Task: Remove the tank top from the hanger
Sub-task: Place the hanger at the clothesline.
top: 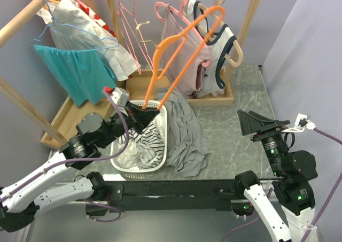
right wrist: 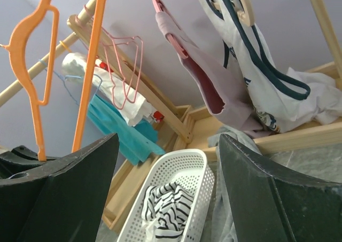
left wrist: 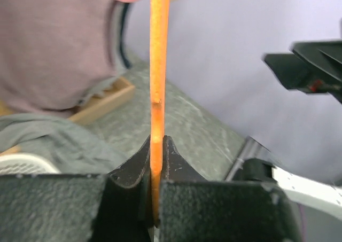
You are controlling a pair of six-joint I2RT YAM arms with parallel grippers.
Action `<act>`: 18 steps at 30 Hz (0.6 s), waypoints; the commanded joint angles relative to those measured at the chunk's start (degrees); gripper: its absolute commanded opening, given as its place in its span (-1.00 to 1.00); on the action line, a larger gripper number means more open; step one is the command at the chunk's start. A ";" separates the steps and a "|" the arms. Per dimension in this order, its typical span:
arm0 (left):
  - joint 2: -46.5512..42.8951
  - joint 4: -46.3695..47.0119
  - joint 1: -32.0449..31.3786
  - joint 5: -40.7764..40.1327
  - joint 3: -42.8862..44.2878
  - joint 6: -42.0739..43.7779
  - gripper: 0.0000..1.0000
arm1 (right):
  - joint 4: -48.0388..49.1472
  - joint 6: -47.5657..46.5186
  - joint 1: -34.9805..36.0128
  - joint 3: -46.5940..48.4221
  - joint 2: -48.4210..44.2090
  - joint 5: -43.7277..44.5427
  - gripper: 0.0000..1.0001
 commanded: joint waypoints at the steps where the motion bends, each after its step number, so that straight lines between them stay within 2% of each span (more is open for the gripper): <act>1: -3.09 -3.87 0.08 -13.95 0.86 0.70 -0.98 | 0.86 -0.45 -0.18 -0.57 0.53 1.40 0.67; 10: -3.09 -16.71 -0.09 -25.58 3.68 -3.60 -0.98 | 1.30 -0.36 -0.18 -1.19 1.32 1.32 0.67; 14: -7.47 -15.93 -0.18 -28.48 0.78 -5.45 -0.98 | 0.95 -0.71 -0.18 -1.45 1.23 2.02 0.67; 18: -7.93 -16.10 -0.10 -31.11 0.68 -5.72 -0.98 | 1.48 -0.45 -0.18 -1.81 1.58 1.58 0.68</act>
